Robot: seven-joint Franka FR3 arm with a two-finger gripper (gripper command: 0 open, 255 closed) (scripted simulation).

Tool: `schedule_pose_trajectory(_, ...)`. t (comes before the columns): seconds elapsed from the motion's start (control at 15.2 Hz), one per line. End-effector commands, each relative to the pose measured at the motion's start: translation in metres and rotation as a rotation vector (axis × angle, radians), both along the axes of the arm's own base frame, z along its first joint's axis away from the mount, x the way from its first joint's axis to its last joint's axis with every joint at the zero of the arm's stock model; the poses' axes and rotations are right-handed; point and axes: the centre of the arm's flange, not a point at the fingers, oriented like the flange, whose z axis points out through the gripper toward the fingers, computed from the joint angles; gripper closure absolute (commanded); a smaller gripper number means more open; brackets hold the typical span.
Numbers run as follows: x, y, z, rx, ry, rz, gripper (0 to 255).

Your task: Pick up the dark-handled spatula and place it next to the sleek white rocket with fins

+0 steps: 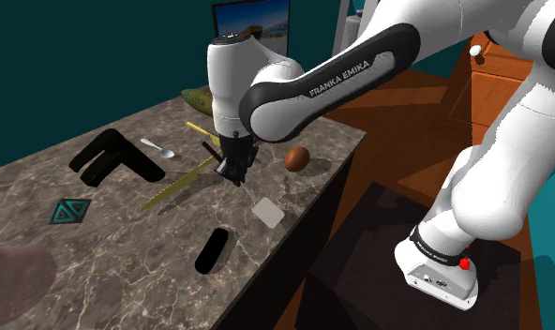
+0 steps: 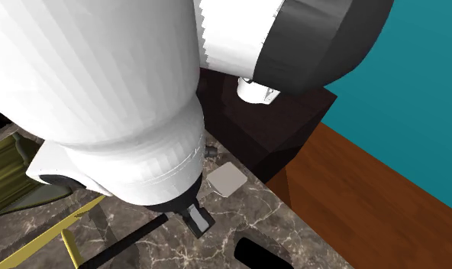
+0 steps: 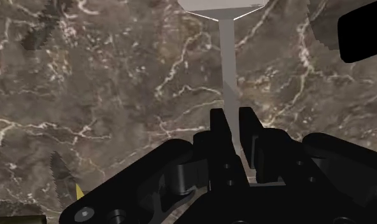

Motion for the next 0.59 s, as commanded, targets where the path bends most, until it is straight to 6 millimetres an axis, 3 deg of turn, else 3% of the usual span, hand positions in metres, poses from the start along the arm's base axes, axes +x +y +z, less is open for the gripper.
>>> schedule_pose_trajectory(0.0, 0.000, 0.000, 0.010, 0.000, 0.000, 0.000, 255)
schedule_pose_trajectory(0.53, 0.000, 0.000, 0.052, 0.000, 0.000, 0.000, 255)
